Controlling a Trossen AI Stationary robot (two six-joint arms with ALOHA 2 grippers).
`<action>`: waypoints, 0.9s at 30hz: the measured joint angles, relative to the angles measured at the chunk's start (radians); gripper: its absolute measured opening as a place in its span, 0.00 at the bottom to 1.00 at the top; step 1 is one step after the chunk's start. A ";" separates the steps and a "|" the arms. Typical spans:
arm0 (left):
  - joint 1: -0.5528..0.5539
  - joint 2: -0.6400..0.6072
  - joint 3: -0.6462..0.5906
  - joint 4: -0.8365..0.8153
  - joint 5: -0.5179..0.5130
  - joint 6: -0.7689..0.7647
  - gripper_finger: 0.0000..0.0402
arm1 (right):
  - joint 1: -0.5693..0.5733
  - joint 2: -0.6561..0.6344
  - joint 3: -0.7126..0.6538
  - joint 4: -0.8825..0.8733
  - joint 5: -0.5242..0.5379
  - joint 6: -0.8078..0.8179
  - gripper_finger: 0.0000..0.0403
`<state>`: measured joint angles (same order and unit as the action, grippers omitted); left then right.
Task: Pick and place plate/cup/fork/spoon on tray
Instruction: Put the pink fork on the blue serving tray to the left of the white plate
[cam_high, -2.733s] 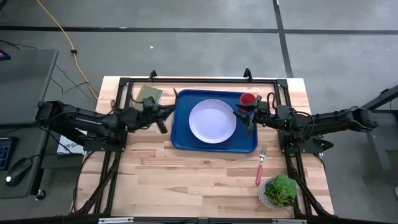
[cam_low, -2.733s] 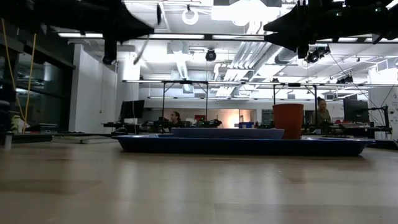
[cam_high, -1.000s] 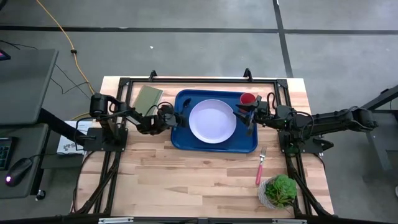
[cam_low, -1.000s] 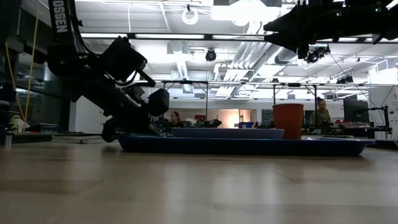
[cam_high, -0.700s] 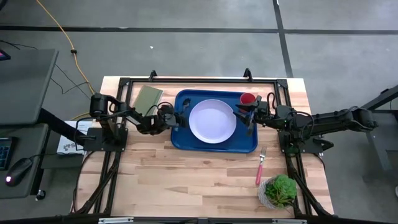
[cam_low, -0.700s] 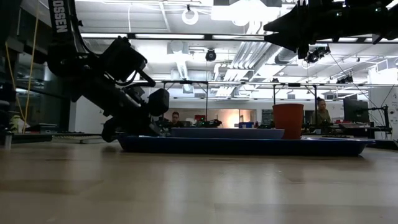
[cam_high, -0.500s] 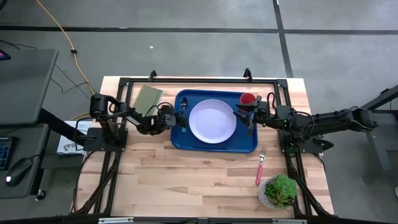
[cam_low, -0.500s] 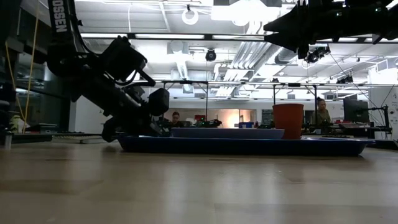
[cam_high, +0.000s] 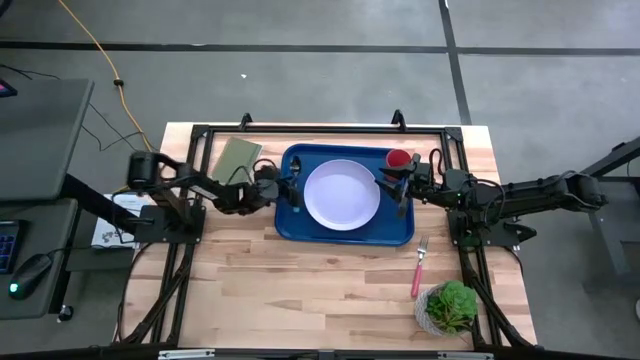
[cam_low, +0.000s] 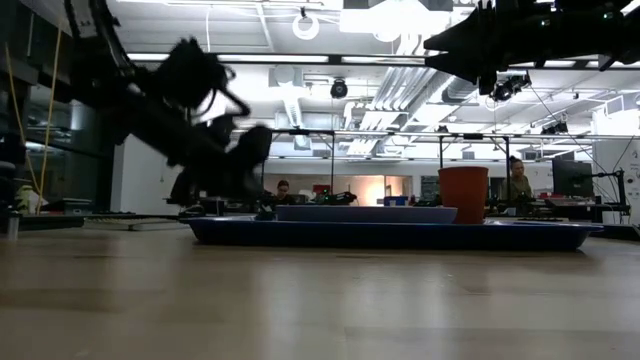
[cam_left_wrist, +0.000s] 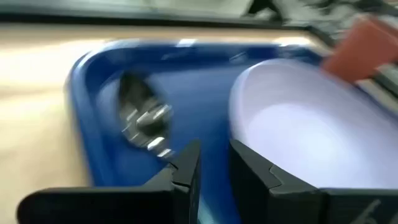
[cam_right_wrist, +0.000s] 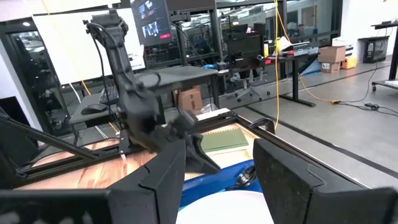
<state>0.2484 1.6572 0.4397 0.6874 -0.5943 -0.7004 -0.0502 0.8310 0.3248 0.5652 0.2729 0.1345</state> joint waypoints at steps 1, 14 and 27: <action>-0.006 -0.033 -0.003 0.001 0.009 0.029 0.16 | 0.000 0.000 0.000 0.000 0.000 0.006 0.45; -0.305 -0.558 -0.024 0.035 0.318 0.486 0.25 | 0.000 0.000 0.000 -0.007 0.005 0.033 0.45; -0.486 -0.853 -0.023 -0.214 0.211 0.799 0.24 | 0.000 0.000 0.000 0.053 0.014 0.049 0.45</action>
<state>-0.2371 0.8043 0.4168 0.4729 -0.3837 0.0984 -0.0502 0.8307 0.3244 0.6177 0.2873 0.1831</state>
